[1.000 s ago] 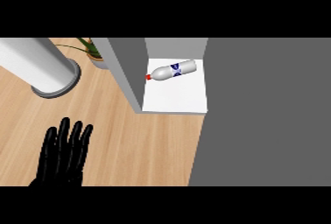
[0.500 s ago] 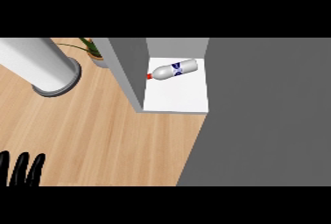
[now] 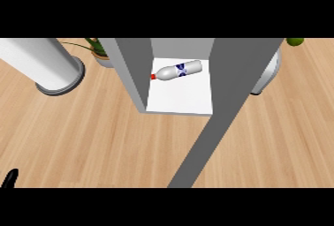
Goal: Pick up the bottled water, place it into the cabinet and close the cabinet
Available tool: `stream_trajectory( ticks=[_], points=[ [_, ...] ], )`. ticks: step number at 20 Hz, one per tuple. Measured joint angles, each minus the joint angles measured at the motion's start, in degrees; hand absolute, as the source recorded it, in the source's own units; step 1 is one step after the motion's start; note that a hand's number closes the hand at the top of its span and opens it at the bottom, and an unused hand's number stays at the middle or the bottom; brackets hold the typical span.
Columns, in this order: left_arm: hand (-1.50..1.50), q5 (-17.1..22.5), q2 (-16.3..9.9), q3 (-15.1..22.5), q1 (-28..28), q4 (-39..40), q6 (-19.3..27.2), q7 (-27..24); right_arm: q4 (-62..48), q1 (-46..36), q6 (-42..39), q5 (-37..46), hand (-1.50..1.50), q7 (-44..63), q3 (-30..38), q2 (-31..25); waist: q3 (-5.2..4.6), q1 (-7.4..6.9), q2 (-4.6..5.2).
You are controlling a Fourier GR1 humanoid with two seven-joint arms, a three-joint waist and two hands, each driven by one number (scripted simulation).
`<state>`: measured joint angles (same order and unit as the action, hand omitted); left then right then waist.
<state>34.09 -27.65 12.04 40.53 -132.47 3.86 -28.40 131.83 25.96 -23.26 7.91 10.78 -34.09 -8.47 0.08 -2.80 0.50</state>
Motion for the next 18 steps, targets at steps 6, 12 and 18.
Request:
stream_trajectory(
  ticks=[6, 12, 18],
  points=[
    [-1.5, 2.1, -1.4, -4.2, 4.6, 0.2, -5.4, -1.7, -1.6, -4.1, 0.6, -4.1, 1.5, 3.1, 0.0, -0.2, 0.0, -0.73, 0.05],
    [-1.5, 6.6, -2.3, -9.1, 6.9, 0.7, -10.3, -2.8, -4.1, -11.1, 2.1, -10.2, 1.5, 6.7, 2.9, -0.2, -0.07, -1.08, 0.22],
    [-1.5, 10.4, -3.1, -13.4, 9.7, 1.1, -14.8, -3.8, -9.9, -22.2, 8.8, -17.9, 1.5, 10.5, 6.6, 3.3, -0.12, -1.58, 0.18]
  ],
)
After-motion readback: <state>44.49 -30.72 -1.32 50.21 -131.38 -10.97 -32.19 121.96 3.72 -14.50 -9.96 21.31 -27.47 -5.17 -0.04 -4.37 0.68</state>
